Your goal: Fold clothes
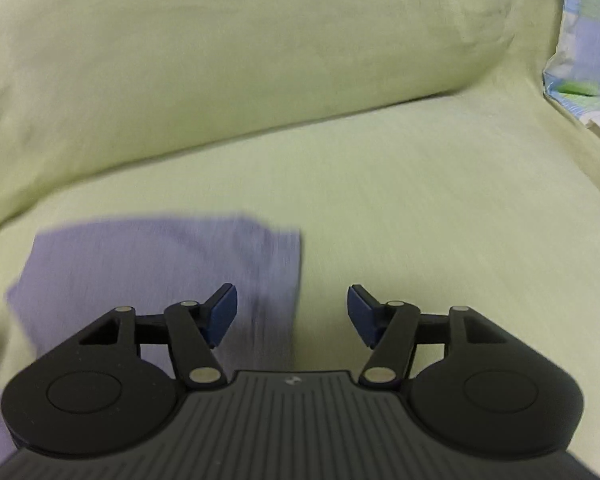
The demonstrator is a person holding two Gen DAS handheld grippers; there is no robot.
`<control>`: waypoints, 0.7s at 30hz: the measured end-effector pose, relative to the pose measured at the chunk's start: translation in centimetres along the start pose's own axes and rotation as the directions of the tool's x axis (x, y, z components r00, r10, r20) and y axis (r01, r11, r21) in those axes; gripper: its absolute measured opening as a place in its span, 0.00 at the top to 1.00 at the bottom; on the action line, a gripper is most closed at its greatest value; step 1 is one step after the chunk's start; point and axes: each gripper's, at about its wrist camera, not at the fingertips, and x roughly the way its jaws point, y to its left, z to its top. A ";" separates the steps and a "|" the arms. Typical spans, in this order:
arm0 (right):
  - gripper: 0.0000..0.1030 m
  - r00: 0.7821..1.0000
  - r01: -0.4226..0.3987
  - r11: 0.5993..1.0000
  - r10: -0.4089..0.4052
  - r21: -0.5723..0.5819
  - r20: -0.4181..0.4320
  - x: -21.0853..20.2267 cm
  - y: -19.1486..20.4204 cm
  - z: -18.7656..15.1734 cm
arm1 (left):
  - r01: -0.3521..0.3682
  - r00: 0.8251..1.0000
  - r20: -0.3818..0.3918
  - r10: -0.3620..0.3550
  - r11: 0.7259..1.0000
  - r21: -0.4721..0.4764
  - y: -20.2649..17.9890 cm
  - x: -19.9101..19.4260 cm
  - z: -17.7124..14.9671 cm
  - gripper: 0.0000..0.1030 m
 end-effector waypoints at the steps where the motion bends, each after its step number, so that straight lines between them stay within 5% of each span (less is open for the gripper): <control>1: 0.45 1.000 0.007 1.000 -0.007 0.012 -0.008 1.1 -0.1 0.5 | 0.010 1.000 0.004 -0.010 1.000 0.002 -0.2 1.0 1.2 0.36; 3: 0.49 0.999 -0.007 0.999 0.008 0.033 -0.032 3.5 -0.5 1.2 | 0.026 1.000 0.005 -0.026 1.000 0.004 -0.5 3.0 3.2 0.36; 6: 0.84 0.999 -0.015 1.000 0.015 -0.005 -0.042 5.6 -0.1 1.3 | 0.031 0.999 0.012 -0.031 1.000 -0.005 -0.2 5.5 5.4 0.36; 12: 0.89 0.998 0.055 0.998 -0.054 -0.023 0.025 6.5 -0.2 2.4 | 0.075 0.997 0.009 -0.075 0.997 -0.011 -0.9 9.3 8.0 0.36; 21: 0.90 0.980 0.168 0.986 -0.165 -0.016 0.107 8.2 -0.1 2.5 | 0.016 1.000 -0.019 -0.015 0.997 0.074 -3.0 14.5 9.1 0.36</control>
